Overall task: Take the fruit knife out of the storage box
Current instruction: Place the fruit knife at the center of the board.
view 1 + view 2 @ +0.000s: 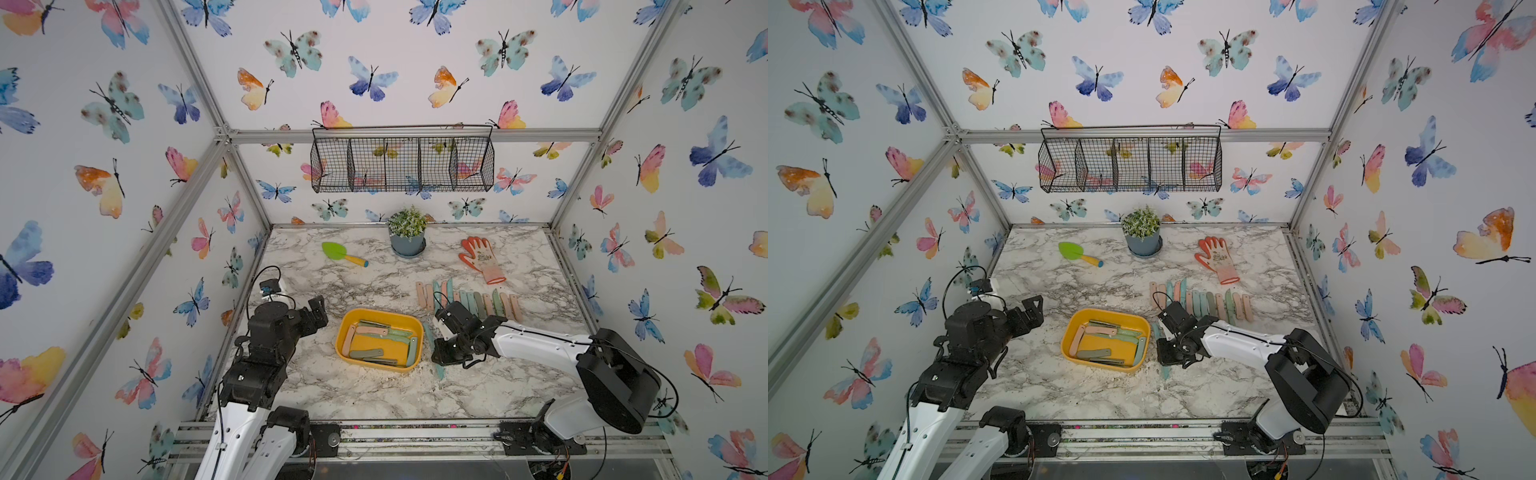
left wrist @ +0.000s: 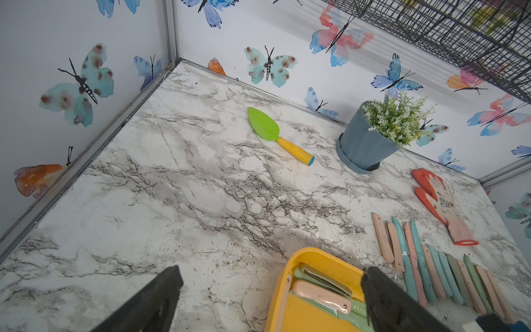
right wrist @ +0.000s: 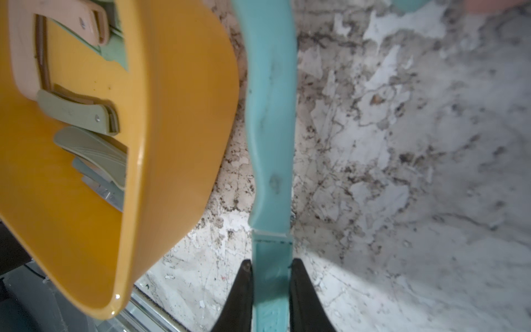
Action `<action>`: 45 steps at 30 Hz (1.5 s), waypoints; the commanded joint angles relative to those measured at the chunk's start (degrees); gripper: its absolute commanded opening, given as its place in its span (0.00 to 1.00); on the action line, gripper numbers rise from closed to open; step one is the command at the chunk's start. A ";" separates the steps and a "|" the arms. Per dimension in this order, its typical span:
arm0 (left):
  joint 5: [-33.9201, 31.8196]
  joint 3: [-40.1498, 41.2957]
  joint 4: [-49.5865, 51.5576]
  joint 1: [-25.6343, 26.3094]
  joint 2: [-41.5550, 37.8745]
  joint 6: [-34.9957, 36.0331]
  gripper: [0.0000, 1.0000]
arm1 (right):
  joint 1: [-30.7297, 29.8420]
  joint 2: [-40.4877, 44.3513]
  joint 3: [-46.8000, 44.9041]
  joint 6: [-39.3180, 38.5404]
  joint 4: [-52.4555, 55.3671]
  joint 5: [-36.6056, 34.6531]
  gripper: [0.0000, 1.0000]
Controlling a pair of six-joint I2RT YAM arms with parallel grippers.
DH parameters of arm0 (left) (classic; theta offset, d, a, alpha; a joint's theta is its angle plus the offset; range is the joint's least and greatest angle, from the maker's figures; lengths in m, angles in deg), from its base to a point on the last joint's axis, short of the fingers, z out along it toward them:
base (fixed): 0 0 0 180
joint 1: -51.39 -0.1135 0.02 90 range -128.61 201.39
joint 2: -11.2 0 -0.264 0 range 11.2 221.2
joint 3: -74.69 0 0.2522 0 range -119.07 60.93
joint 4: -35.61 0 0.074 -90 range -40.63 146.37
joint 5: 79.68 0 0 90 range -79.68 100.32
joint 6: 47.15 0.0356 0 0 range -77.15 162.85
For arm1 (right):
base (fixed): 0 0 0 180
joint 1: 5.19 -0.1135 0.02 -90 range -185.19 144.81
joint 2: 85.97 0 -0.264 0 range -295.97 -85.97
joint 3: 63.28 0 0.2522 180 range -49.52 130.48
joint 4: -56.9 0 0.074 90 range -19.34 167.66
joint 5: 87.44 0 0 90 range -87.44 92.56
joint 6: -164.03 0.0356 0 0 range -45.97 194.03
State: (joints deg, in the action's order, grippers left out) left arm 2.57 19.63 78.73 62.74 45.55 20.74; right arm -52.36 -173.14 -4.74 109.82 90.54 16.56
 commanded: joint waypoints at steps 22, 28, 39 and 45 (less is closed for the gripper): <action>-0.03 0.69 -0.98 0.33 0.10 -0.22 0.98 | 0.06 -3.88 -3.29 3.31 -5.80 0.77 0.19; 0.01 0.60 -0.98 0.33 0.18 -0.17 0.98 | 0.00 -4.22 -3.17 3.32 -5.82 0.43 0.21; -0.07 0.60 -0.98 0.33 0.09 -0.16 0.98 | 0.02 -4.15 -3.37 3.49 -6.25 0.42 0.29; -0.07 0.60 -1.00 0.33 0.09 -0.19 0.98 | 0.07 -3.80 -3.29 3.58 -6.60 0.33 0.29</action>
State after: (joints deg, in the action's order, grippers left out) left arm 2.55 19.63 78.73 62.77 45.66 20.74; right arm -52.36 -176.03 -7.06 113.08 83.65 17.83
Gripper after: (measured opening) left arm 0.985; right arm 0.292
